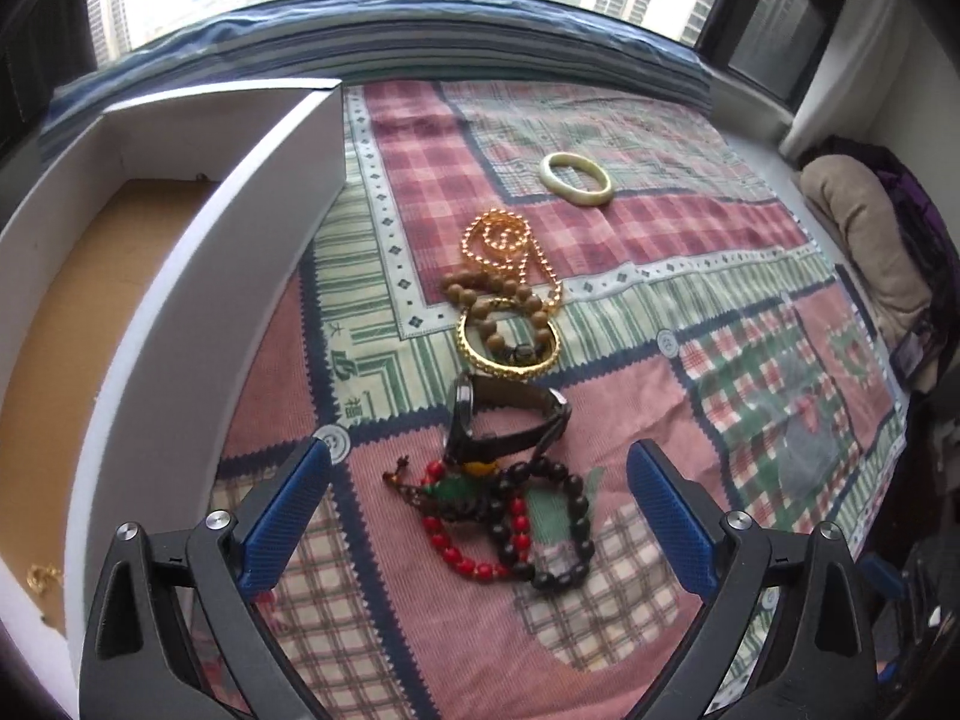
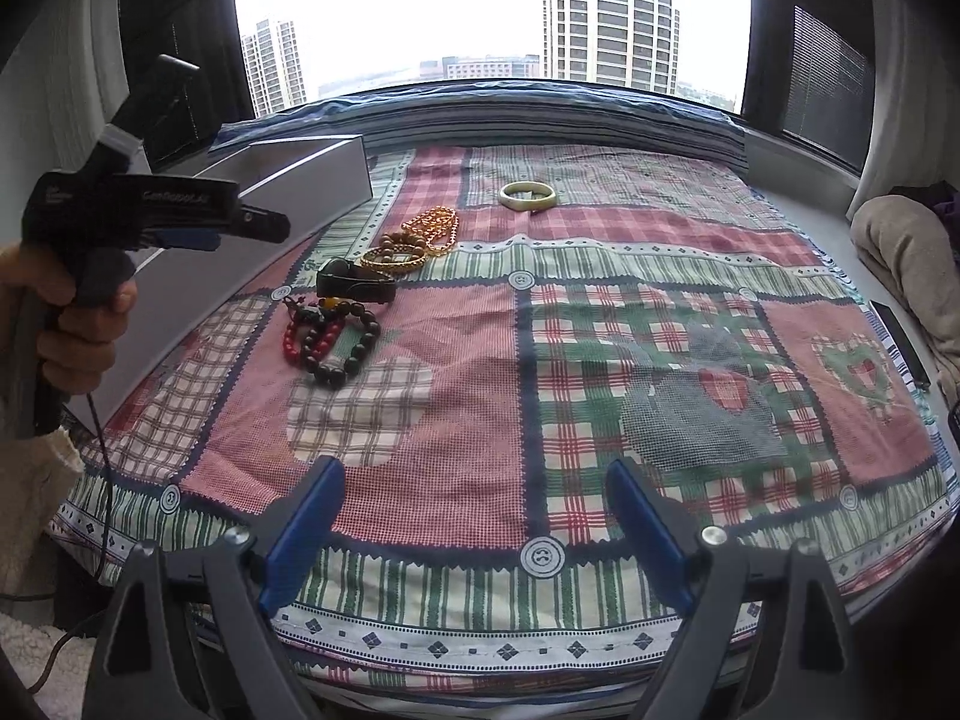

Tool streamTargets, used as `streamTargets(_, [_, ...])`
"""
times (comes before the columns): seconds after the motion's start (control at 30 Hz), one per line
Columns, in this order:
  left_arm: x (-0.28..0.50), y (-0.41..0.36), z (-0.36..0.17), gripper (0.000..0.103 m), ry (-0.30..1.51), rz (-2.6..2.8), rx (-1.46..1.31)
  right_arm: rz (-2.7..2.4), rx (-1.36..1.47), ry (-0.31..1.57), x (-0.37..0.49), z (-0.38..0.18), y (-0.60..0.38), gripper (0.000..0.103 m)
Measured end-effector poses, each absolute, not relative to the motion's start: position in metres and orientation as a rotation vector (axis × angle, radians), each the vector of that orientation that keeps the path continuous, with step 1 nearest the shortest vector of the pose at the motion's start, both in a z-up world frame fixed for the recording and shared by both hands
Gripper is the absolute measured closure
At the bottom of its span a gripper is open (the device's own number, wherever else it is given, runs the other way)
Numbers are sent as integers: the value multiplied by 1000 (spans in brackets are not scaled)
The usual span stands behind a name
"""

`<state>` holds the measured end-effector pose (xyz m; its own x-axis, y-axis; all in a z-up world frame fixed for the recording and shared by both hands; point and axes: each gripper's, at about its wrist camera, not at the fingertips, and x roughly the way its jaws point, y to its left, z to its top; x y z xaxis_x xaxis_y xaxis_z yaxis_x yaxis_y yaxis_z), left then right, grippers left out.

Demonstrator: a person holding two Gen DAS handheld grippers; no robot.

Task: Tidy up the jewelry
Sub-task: 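Close the left gripper on the black watch strap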

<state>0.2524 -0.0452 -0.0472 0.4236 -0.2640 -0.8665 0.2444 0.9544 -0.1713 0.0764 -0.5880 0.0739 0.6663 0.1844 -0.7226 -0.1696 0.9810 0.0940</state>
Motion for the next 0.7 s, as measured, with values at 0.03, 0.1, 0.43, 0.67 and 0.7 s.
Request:
streamTargets(0.03, [265, -47, -54, 13, 1114, -304, -13, 198, 19, 817, 77, 74, -589, 13])
streamTargets(0.1, [285, -51, -70, 23, 1184, -276, -1, 194, 22, 817, 76, 73, -592, 13])
streamTargets(0.43, [304, -70, -113, 93, 1323, -269, 58, 175, 48, 844, 78, 63, -603, 13])
streamTargets(0.67, [267, -16, -65, 94, 1196, -259, -140, 228, 62, 823, 97, 85, -609, 13])
streamTargets(0.7, [260, -5, -57, 94, 1176, -250, -157, 254, 79, 834, 106, 88, -610, 13])
